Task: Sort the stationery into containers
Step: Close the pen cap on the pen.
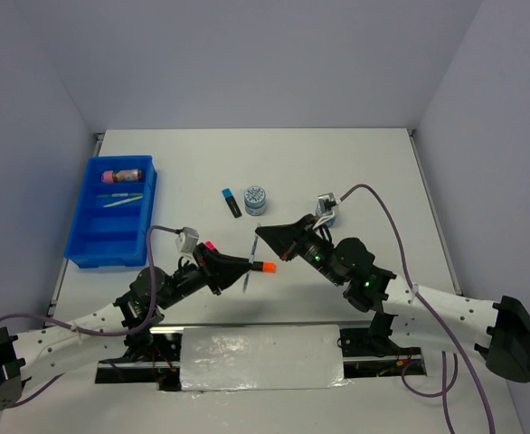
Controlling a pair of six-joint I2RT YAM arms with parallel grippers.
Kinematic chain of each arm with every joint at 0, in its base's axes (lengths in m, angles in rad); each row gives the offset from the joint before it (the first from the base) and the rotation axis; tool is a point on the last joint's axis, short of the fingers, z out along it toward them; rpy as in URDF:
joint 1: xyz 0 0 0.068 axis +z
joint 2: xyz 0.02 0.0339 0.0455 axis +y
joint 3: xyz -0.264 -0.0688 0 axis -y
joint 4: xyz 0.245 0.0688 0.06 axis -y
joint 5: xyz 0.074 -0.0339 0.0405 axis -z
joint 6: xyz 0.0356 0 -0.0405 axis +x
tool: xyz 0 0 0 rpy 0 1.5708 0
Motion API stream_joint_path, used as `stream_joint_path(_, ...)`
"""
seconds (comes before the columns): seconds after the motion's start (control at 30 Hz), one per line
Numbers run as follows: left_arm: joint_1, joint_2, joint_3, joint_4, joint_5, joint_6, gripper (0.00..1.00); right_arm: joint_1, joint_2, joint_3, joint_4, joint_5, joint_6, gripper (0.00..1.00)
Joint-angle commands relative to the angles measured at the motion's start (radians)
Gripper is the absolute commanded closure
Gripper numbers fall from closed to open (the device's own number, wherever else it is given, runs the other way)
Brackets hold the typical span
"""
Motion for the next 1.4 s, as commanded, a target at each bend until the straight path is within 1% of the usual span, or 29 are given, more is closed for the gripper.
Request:
stream_joint_path(0.0,-0.003,-0.007,0.034,0.039,-0.018,-0.006,1.0,0.016,0.016,-0.007,0.077,-0.014,-0.018,1.0)
stream_joint_path(0.2,-0.004,-0.018,0.045,0.038,-0.022,-0.001,1.0,0.027,0.037,-0.021,0.101,-0.009,-0.032,1.0)
stream_joint_path(0.37,-0.003,-0.017,0.085,0.036,-0.022,0.016,1.0,0.038,0.04,-0.027,0.115,0.01,-0.052,0.99)
stream_joint_path(0.4,-0.003,-0.015,0.086,0.041,-0.052,0.013,1.0,0.039,0.039,-0.03,0.115,0.013,-0.053,0.99)
stream_joint_path(0.67,-0.003,-0.029,0.092,0.029,-0.113,0.002,1.0,0.042,0.028,-0.023,0.084,0.029,-0.101,1.0)
stream_joint_path(0.9,-0.003,-0.041,0.091,0.009,-0.132,0.009,1.0,0.049,0.023,-0.016,0.074,0.026,-0.133,1.0)
stream_joint_path(1.07,-0.003,-0.035,0.092,0.016,-0.155,0.022,1.0,0.059,0.051,-0.016,0.113,-0.008,-0.136,1.0)
stream_joint_path(1.13,-0.003,-0.04,0.103,0.013,-0.166,0.028,1.0,0.07,0.063,-0.019,0.13,-0.016,-0.144,0.95)
stream_joint_path(1.2,-0.004,-0.043,0.111,0.013,-0.169,0.035,1.0,0.076,0.066,-0.018,0.135,-0.014,-0.156,0.94)
stream_joint_path(1.33,-0.003,-0.05,0.128,0.004,-0.179,0.045,1.0,0.085,0.066,-0.026,0.161,-0.026,-0.182,0.88)
stream_joint_path(1.37,-0.003,-0.055,0.131,0.006,-0.184,0.043,1.0,0.088,0.065,-0.036,0.176,-0.035,-0.197,0.85)
